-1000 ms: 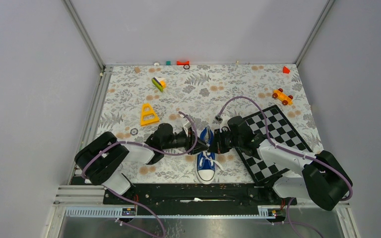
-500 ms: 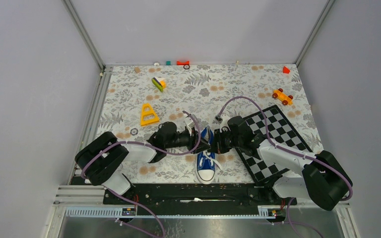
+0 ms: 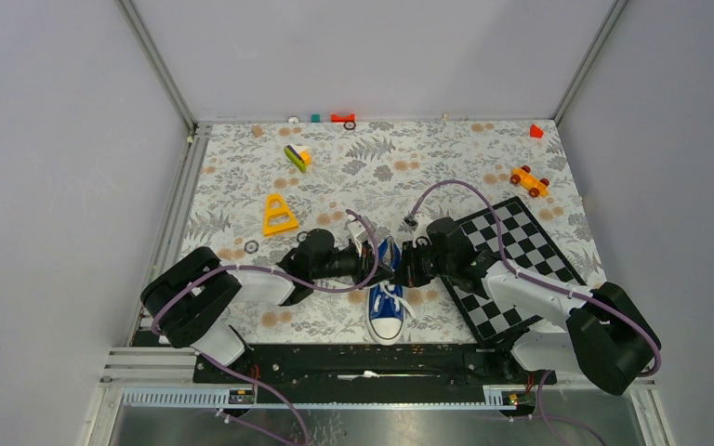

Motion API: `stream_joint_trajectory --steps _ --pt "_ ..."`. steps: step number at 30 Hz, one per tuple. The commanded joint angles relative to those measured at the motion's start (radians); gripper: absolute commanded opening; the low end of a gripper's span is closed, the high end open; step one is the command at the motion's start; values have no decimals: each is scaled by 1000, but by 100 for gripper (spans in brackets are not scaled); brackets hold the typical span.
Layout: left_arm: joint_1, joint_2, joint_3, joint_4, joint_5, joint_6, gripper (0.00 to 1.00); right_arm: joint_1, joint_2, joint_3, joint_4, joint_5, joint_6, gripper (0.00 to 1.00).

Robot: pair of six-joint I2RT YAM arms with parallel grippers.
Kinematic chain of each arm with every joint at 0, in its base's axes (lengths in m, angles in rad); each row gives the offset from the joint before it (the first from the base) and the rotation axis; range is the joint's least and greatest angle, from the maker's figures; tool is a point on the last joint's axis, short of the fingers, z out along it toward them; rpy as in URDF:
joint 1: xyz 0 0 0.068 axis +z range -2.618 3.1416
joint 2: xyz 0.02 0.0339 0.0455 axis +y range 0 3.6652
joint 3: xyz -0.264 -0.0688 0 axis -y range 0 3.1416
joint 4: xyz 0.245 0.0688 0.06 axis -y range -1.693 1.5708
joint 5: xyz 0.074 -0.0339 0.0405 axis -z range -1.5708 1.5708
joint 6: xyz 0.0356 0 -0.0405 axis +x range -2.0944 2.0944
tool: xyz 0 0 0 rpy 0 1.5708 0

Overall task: Tie the shoes
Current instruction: Cross the shoelace with the shoelace.

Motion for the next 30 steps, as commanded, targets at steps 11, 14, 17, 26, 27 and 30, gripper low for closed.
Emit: stream_joint_trajectory --steps 11,14,17,26,27,30 --pt "5 -30 -25 112 -85 -37 0 3 -77 -1 27 17 17 16" --pt "6 -32 -31 124 -93 -49 0 2 -69 3 29 23 18 21" --pt "8 -35 -34 124 -100 -53 0 3 -60 8 32 32 22 30" --pt "24 -54 -65 147 -114 -65 0 2 -28 24 30 27 27 40" --pt "26 -55 -66 148 -114 -66 0 2 -27 23 29 27 27 40" --pt "31 -62 -75 159 -122 -71 0 2 -21 25 16 26 23 40"
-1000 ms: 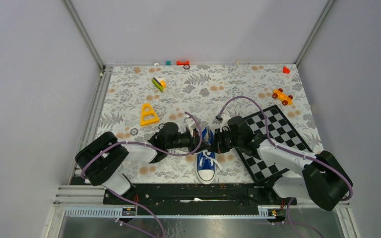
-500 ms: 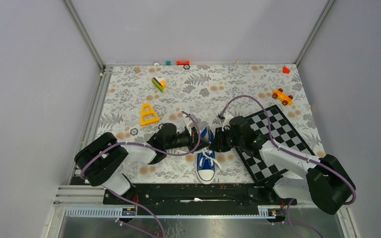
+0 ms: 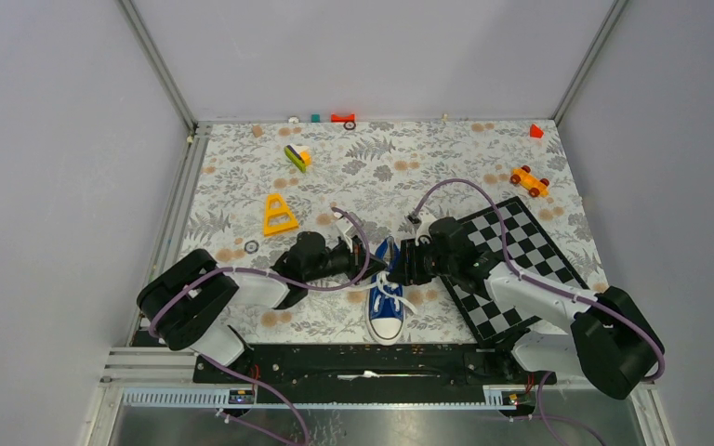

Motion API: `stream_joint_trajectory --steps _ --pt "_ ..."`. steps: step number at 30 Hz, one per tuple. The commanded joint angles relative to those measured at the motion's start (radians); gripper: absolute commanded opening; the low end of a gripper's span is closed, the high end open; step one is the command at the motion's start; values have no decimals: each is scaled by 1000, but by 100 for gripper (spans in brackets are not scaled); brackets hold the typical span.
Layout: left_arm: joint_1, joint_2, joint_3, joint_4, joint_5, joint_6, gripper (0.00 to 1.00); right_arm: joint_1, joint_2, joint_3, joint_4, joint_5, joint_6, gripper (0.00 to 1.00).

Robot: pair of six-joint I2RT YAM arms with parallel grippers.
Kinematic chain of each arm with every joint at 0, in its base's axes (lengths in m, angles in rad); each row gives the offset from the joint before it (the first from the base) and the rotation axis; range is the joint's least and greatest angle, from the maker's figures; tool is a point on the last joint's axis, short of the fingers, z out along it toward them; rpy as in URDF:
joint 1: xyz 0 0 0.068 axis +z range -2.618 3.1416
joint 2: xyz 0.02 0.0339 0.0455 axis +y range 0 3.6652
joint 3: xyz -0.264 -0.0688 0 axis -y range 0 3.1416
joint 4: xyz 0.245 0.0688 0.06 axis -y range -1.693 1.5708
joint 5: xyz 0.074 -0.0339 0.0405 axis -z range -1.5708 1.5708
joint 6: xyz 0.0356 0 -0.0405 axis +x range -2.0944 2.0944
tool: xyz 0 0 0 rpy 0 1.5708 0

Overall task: Tie the shoes
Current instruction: Cross the shoelace with the shoelace.

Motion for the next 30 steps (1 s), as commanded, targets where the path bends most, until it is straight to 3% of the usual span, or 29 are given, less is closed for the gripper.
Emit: stream_joint_trajectory --steps 1,4,6,9,30 --pt "12 -43 -20 80 -32 -8 0 6 11 28 14 -20 1 40" --pt "17 -46 -26 97 -29 -17 0 6 13 25 13 -28 -1 32" --pt "18 -44 -25 98 -24 -17 0 5 8 21 15 -30 -2 14" --pt "18 -36 -23 99 -15 -20 0 6 -9 17 26 -34 -4 1" --pt "24 -16 -36 121 -10 -38 0 7 -89 -40 89 -205 -28 0"
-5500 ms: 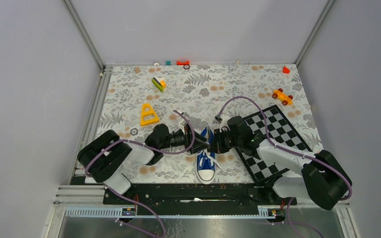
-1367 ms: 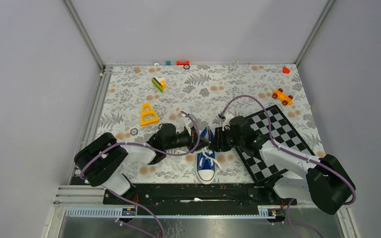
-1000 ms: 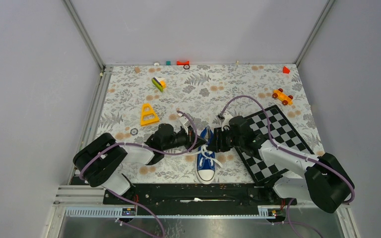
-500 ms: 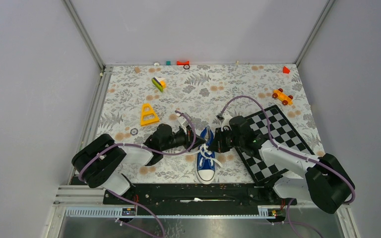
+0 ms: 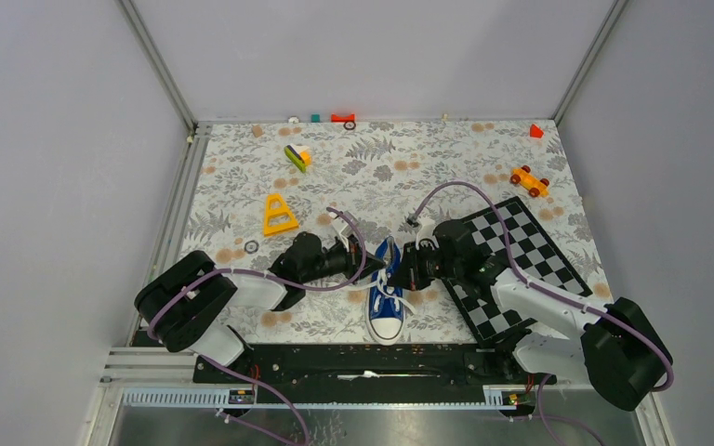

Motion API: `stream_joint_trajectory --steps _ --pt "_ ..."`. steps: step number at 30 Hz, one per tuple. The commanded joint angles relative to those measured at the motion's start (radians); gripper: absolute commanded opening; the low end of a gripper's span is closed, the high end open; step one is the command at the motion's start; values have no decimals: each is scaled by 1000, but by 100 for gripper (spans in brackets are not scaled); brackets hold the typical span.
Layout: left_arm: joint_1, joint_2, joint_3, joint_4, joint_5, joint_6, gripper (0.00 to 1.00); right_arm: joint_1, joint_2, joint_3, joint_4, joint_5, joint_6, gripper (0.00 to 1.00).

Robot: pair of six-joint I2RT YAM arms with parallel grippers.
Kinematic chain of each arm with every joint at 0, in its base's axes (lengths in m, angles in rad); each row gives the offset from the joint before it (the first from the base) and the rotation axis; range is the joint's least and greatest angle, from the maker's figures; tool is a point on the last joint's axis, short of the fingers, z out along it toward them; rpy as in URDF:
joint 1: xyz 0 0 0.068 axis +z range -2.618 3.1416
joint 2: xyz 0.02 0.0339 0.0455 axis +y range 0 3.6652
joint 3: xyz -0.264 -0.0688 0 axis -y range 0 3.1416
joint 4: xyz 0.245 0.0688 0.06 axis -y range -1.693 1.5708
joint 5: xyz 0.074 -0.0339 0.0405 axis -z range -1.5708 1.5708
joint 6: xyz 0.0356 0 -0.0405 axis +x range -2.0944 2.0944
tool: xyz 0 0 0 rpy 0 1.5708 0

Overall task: Tie the shoes
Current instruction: Cross the shoelace with the shoelace.

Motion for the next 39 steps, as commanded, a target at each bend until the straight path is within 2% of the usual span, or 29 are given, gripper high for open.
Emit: stream_joint_trajectory --steps 1,16,24,29,39 --pt "8 -3 -12 76 -1 -6 0 7 -21 -10 54 -80 -18 0" --pt "10 -3 -55 145 12 -50 0 37 62 23 25 -176 -57 0" --pt "10 5 -87 185 -8 -62 0 48 94 7 73 -126 -25 0" --pt "10 29 -103 234 -9 -79 0 52 91 -35 181 -55 48 0" --pt "10 44 -118 259 -23 -82 0 100 173 11 171 -19 45 0"
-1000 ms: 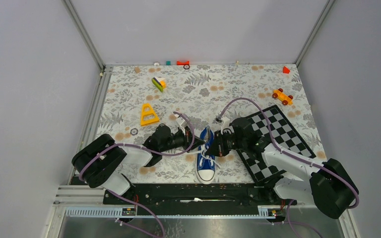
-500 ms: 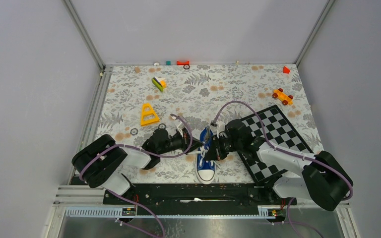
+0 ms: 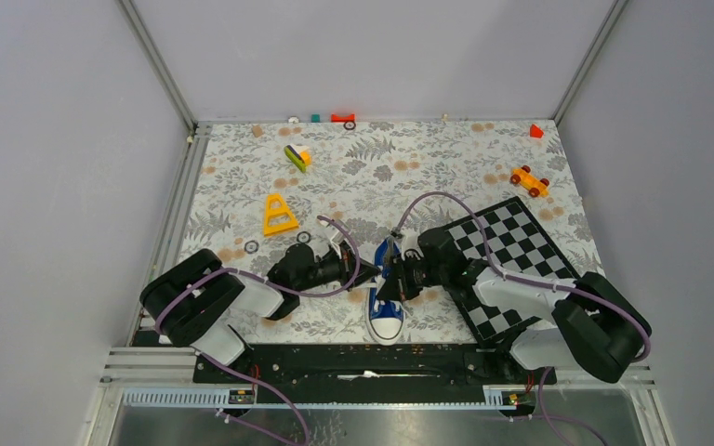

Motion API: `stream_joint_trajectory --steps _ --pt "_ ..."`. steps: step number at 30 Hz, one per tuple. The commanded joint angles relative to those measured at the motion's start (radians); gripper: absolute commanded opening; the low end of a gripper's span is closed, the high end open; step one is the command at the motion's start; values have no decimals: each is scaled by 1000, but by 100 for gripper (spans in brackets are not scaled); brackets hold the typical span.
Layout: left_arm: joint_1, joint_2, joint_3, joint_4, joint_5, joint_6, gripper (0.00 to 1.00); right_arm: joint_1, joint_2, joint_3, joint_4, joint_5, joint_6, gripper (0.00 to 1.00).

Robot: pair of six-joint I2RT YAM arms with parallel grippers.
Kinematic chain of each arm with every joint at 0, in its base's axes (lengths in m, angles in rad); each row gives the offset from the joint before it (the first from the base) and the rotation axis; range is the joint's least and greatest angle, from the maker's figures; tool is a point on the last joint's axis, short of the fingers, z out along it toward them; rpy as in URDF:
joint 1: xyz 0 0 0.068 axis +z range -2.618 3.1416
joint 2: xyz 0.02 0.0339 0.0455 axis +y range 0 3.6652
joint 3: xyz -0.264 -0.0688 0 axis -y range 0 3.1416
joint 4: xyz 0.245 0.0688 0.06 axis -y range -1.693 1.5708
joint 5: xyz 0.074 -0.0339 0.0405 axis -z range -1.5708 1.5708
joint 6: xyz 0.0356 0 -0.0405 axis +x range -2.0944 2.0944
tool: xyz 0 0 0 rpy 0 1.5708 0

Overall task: Tie the shoes
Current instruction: Cross the shoelace with the shoelace.

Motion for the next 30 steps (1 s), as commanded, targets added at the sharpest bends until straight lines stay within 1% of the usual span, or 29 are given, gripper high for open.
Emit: stream_joint_trajectory --steps 1,3,5,7,9,11,15,25,30 --pt "6 8 -17 95 -21 -4 0 32 28 41 25 45 -1 0" --pt "7 9 -21 99 -23 -4 0 36 39 43 24 55 -1 0" --pt "8 12 -21 100 -26 -4 0 40 44 43 27 66 1 3" --pt "8 17 -24 105 -28 -2 0 42 36 44 22 76 2 8" --pt "8 22 -27 113 -28 -4 0 43 18 47 7 90 1 16" --pt "10 26 -28 121 -27 -7 0 45 -5 55 -23 109 -8 23" --pt "12 32 -29 131 -23 -10 0 45 -53 65 -77 137 -28 31" --pt "15 28 -30 133 -19 -10 0 45 -96 74 -122 158 -39 36" --pt "15 26 -32 133 -18 -9 0 45 -134 66 -150 238 -51 37"
